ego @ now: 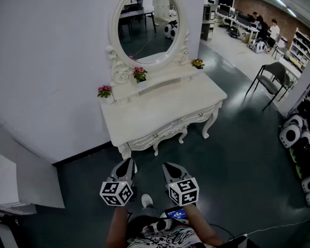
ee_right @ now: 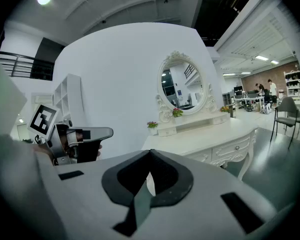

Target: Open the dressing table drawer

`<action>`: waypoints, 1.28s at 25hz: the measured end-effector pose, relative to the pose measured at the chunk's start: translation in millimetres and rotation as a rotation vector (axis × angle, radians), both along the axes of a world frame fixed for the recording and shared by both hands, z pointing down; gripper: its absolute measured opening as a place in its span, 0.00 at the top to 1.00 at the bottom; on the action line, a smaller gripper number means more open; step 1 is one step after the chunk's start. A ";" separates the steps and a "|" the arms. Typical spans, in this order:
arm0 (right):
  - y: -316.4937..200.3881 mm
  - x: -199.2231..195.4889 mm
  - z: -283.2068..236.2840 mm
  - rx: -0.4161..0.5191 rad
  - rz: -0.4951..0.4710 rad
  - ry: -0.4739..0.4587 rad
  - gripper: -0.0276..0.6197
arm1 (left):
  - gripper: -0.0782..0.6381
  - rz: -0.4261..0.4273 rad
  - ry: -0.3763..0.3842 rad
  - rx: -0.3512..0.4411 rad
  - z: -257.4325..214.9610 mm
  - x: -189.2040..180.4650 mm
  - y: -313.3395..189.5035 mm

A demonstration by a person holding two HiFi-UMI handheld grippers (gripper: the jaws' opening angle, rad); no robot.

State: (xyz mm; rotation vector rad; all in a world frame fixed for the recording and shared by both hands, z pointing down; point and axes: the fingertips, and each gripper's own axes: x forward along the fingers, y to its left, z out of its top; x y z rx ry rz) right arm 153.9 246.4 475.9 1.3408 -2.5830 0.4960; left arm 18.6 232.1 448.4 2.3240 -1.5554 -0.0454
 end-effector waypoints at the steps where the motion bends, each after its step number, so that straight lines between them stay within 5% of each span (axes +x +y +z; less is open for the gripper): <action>1: 1.0 -0.9 -1.0 0.002 -0.002 0.001 0.95 | 0.89 -0.008 0.005 -0.010 2.0 -2.5 1.6; 7: 3.5 -11.2 -1.7 0.012 -0.018 0.014 0.95 | 0.89 -0.056 0.038 -0.023 3.6 -24.1 7.8; 12: -12.0 -15.1 3.1 0.001 0.002 0.052 0.95 | 0.89 -0.096 -0.022 -0.018 4.9 -39.3 0.3; 14: -22.2 -16.5 6.0 -0.012 0.005 0.057 0.80 | 0.89 -0.101 -0.044 -0.016 6.3 -42.8 -7.9; 17: -42.8 -19.0 10.6 -0.017 0.017 0.063 0.79 | 0.88 -0.110 -0.055 -0.022 12.4 -49.8 -26.2; 32: -273.5 -115.2 49.0 -0.108 0.016 0.155 0.78 | 0.89 -0.080 -0.102 -0.110 55.5 -136.8 -258.6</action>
